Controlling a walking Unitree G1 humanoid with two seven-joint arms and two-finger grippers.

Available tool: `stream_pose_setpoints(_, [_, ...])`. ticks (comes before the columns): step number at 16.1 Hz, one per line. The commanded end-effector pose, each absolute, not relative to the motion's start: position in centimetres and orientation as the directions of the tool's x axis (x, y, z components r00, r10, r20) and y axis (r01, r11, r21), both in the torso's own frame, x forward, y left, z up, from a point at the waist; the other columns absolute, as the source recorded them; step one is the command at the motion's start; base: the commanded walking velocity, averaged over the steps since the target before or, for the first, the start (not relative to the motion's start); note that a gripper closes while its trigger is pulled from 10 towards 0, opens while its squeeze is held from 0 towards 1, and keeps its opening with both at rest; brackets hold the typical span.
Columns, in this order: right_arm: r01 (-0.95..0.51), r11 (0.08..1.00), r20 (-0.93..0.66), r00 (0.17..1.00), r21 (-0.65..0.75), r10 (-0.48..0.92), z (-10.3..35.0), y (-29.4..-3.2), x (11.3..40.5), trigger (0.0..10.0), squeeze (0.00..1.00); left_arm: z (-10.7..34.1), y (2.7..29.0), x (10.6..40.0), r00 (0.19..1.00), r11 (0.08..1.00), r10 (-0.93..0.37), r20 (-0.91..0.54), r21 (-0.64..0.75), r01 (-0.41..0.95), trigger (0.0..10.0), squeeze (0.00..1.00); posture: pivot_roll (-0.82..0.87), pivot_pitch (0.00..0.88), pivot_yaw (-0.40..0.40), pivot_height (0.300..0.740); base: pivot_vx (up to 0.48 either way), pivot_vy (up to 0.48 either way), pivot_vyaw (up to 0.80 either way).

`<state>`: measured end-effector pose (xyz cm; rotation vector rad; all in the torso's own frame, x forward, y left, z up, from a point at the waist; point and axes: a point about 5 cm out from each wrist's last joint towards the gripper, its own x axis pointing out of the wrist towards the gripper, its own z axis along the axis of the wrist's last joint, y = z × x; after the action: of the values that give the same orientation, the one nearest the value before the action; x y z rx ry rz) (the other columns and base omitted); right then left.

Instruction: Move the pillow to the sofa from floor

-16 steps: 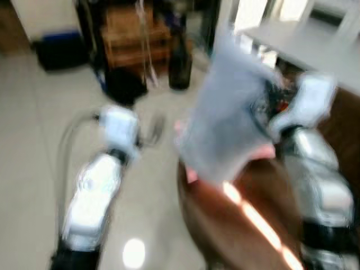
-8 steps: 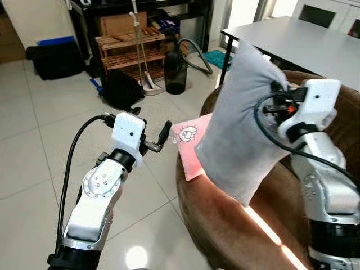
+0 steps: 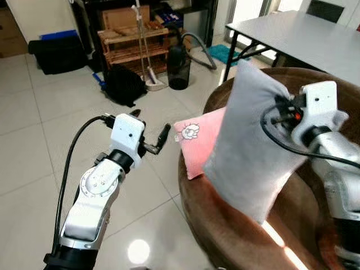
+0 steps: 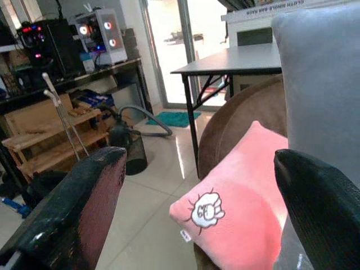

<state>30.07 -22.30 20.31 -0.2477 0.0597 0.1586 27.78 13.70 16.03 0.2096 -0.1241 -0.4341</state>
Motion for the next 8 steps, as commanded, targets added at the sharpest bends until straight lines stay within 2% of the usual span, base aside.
stream_pose_setpoints(1, [-0.206, 0.944, -0.071, 0.978, -0.256, 0.194, 21.5, -22.2, 29.5, 10.0, 0.0, 16.0, 13.5, 27.6, 0.888, 0.873, -0.455, 0.067, 0.228, 0.43, 10.0, 0.0, 0.0, 0.026, -0.004, 0.74, 0.0, 0.0, 0.0])
stream_pose_setpoints(3, [-0.273, 0.934, -0.134, 0.96, -0.232, 0.248, 22.1, -22.7, 28.2, 10.0, 0.0, 16.0, 13.2, 27.4, 0.869, 0.855, -0.491, 0.06, 0.226, 0.467, 10.0, 0.0, 0.0, 0.034, -0.003, 0.74, 0.0, 0.0, 0.0])
stream_pose_setpoints(8, [-0.321, 0.936, -0.206, 0.935, -0.147, 0.288, 22.8, -23.7, 26.9, 10.0, 0.0, 16.1, 12.9, 27.0, 0.832, 0.821, -0.552, 0.049, 0.206, 0.532, 10.0, 0.0, 0.0, 0.042, 0.003, 0.74, 0.0, 0.0, 0.0])
